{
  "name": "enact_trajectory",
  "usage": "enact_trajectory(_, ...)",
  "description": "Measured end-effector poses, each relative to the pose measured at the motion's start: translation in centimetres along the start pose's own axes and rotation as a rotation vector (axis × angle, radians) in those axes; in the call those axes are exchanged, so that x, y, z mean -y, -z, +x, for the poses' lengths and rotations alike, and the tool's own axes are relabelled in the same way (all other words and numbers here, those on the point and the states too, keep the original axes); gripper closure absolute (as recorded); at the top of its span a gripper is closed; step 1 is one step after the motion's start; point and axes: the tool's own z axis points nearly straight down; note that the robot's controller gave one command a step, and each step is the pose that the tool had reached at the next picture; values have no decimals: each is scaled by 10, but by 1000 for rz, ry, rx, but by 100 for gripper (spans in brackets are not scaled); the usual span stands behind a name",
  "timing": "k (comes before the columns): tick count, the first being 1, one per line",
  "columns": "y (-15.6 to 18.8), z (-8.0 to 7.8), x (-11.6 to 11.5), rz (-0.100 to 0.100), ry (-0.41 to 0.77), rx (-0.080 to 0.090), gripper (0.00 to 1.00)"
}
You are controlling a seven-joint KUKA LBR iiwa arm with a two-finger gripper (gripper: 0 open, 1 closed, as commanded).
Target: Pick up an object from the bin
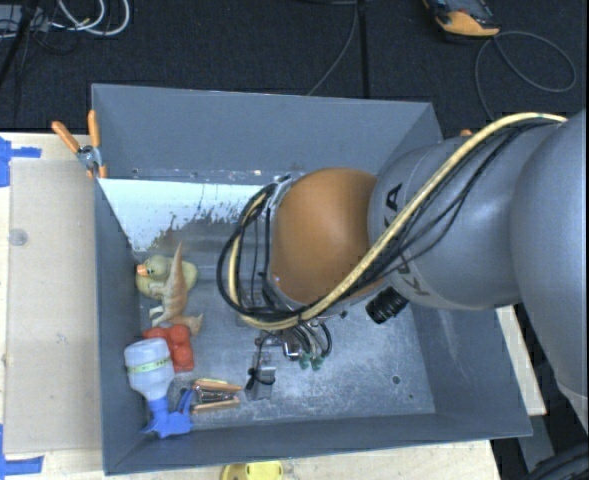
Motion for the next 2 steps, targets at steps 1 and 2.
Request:
enact_trajectory(1, 4, -2, 1, -1, -4, 7, 0)
enact_trajectory(2, -7, 1, -2, -2, 56, 13, 0)
